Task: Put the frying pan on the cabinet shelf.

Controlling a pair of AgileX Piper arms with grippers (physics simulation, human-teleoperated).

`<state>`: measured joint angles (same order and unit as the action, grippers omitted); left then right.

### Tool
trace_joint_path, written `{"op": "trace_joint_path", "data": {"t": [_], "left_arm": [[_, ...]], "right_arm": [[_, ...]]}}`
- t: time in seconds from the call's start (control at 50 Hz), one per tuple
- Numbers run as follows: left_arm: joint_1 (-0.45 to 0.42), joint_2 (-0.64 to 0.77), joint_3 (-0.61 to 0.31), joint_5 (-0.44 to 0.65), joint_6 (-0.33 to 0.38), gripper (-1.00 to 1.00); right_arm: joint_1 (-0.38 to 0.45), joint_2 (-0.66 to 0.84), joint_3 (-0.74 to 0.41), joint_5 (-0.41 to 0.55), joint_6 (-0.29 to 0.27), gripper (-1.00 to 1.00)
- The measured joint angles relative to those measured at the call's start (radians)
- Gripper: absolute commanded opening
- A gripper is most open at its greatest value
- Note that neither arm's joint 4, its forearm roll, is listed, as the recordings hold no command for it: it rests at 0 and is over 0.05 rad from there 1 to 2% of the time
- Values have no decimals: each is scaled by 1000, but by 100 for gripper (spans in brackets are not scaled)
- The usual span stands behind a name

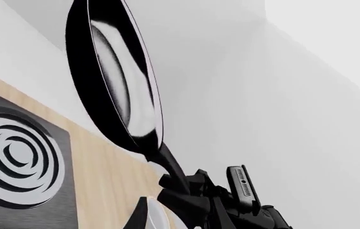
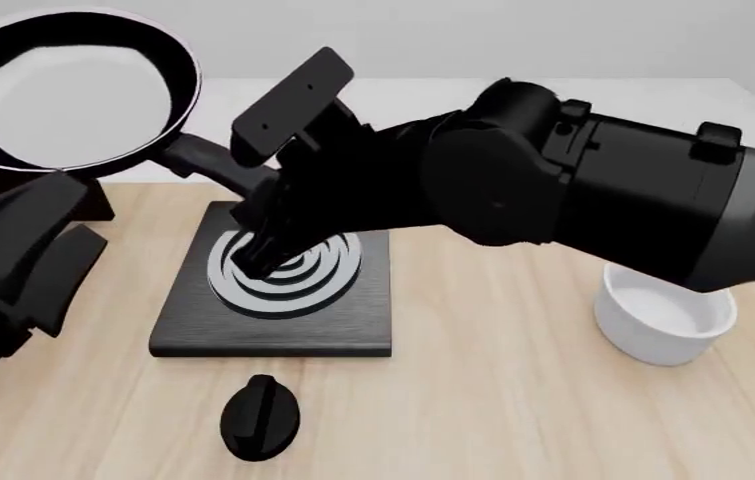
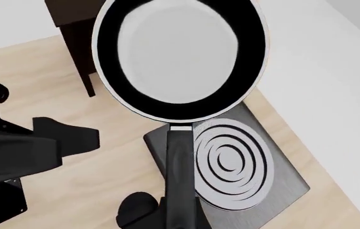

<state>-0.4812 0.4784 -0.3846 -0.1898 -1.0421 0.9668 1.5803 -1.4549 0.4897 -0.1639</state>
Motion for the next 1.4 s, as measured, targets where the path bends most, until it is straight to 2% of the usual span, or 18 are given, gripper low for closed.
{"op": "trace_joint_path", "data": {"t": [0.7, 1.4], "left_arm": [[12, 3, 13, -18, -15, 100], [19, 18, 41, -55, -47, 100]], "right_arm": [[51, -46, 104, -118, -4, -100], [117, -27, 88, -159, -18, -100]]}}
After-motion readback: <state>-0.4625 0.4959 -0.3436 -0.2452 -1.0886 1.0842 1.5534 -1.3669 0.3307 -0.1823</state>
